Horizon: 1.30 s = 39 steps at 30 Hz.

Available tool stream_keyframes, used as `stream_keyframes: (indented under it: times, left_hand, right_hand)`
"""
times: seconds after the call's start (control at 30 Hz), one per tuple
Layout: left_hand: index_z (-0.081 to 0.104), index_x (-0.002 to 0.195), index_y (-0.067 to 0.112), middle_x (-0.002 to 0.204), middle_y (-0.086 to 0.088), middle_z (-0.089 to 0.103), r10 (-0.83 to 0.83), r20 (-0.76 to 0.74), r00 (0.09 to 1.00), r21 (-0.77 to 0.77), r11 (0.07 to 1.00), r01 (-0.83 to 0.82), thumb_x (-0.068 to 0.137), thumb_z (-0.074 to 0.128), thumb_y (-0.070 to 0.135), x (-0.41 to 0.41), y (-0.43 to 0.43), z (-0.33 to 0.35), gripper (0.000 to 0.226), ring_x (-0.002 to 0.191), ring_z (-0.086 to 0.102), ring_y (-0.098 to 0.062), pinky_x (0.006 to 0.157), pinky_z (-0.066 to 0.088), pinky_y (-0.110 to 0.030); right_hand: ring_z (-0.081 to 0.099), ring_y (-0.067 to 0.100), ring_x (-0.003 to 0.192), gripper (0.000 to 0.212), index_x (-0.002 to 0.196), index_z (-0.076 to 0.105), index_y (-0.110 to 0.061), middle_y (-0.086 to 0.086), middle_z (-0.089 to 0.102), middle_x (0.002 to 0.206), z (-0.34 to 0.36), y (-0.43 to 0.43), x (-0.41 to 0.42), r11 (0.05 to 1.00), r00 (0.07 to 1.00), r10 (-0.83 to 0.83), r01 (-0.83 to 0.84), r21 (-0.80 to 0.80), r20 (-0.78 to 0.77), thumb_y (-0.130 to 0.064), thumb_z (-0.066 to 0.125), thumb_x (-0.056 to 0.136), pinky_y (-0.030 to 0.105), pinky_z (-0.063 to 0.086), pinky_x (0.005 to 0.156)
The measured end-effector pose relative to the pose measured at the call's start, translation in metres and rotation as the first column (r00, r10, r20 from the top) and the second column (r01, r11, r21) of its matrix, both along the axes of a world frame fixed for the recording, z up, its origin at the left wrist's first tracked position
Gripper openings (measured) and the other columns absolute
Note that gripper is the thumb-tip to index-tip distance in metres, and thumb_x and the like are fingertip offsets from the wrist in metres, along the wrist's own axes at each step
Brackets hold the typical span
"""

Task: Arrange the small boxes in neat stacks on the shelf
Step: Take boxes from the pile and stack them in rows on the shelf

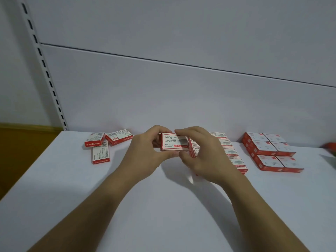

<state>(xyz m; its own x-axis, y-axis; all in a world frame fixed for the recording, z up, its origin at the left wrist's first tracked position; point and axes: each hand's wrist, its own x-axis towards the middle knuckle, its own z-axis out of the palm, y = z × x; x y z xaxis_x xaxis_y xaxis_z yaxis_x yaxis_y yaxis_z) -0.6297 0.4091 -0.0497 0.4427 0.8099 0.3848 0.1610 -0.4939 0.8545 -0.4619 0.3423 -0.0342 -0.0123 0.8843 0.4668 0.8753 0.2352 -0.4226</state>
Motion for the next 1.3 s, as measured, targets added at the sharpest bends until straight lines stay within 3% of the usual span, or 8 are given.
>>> stream_keyframes:
  times: [0.13,0.3,0.43,0.57,0.63,0.83,1.1,1.3]
  left_hand:
    - [0.064,0.099,0.033,0.088,0.015,0.070,-0.014,0.036,0.999,-0.019,1.000,0.014,0.064,0.087,0.021,0.001,-0.002,0.002,0.044,0.084,0.066,-0.004,0.078,0.054,-0.021]
    - [0.063,0.105,0.031,0.091,0.014,0.069,-0.045,-0.016,0.999,0.037,0.998,0.046,0.068,0.085,0.030,0.003,-0.010,0.003,0.043,0.087,0.064,-0.006,0.081,0.054,-0.024]
    - [0.054,0.121,0.034,0.103,0.016,0.064,-0.067,-0.257,0.964,0.199,0.973,0.121,0.078,0.072,0.046,0.013,-0.030,0.001,0.048,0.090,0.057,-0.006,0.082,0.048,-0.029]
    - [0.023,0.146,0.036,0.141,0.014,0.042,-0.098,-0.520,0.849,0.229,0.941,0.249,0.079,0.056,0.066,0.024,-0.051,-0.003,0.081,0.121,0.043,-0.007,0.104,0.038,-0.030]
    - [0.017,0.148,0.034,0.147,0.012,0.033,-0.086,-0.607,0.790,0.226,0.934,0.276,0.078,0.053,0.070,0.026,-0.055,-0.006,0.087,0.129,0.036,-0.009,0.106,0.032,-0.029]
    - [0.035,0.135,0.030,0.137,0.011,0.045,-0.029,-0.661,0.750,0.201,0.956,0.215,0.073,0.054,0.072,0.027,-0.057,-0.004,0.077,0.121,0.044,-0.010,0.100,0.039,-0.029]
    - [0.038,0.131,0.029,0.135,0.011,0.046,0.008,-0.718,0.696,0.205,0.958,0.201,0.078,0.057,0.067,0.024,-0.052,-0.004,0.068,0.120,0.045,-0.011,0.100,0.039,-0.030]
    - [0.037,0.133,0.030,0.135,0.012,0.045,0.012,-0.724,0.690,0.231,0.946,0.227,0.079,0.055,0.067,0.023,-0.047,-0.007,0.068,0.122,0.043,-0.010,0.103,0.035,-0.030]
  right_hand:
    - [0.056,0.013,0.103,0.049,0.122,0.064,-0.021,-0.004,0.063,0.111,0.010,-0.002,0.000,0.997,0.989,-0.076,0.071,0.043,0.131,-0.019,0.078,0.075,0.019,0.038,0.083]
    - [0.052,0.008,0.091,0.044,0.120,0.064,-0.027,-0.009,0.061,0.107,0.027,-0.014,0.000,0.989,0.966,-0.127,0.140,-0.046,0.224,-0.028,0.076,0.077,0.021,0.037,0.073]
    - [0.057,0.011,0.095,0.045,0.118,0.066,-0.025,-0.009,0.062,0.109,0.029,-0.046,0.017,0.976,0.970,-0.163,0.185,-0.113,0.183,-0.020,0.078,0.075,0.026,0.045,0.079]
    - [0.049,0.002,0.093,0.046,0.120,0.064,-0.025,-0.014,0.058,0.114,0.021,-0.081,0.038,0.943,0.949,-0.244,0.280,-0.177,0.202,-0.022,0.078,0.077,0.019,0.038,0.080]
    - [0.049,0.002,0.094,0.047,0.122,0.062,-0.026,-0.020,0.051,0.112,0.014,-0.095,0.045,0.927,0.943,-0.261,0.304,-0.219,0.208,-0.022,0.077,0.078,0.017,0.037,0.081]
    - [0.055,0.010,0.109,0.047,0.125,0.062,-0.028,-0.012,0.053,0.126,-0.012,-0.101,0.044,0.898,0.944,-0.258,0.314,-0.308,0.207,-0.033,0.074,0.079,0.028,0.046,0.093]
    - [0.054,0.013,0.106,0.028,0.113,0.068,-0.039,-0.014,0.058,0.118,-0.027,-0.092,0.040,0.891,0.897,-0.320,0.394,-0.225,0.304,-0.042,0.065,0.085,0.021,0.033,0.076]
    - [0.055,0.015,0.106,0.028,0.115,0.068,-0.039,-0.011,0.061,0.114,-0.031,-0.089,0.037,0.883,0.879,-0.353,0.426,-0.195,0.321,-0.041,0.061,0.087,0.022,0.031,0.076]
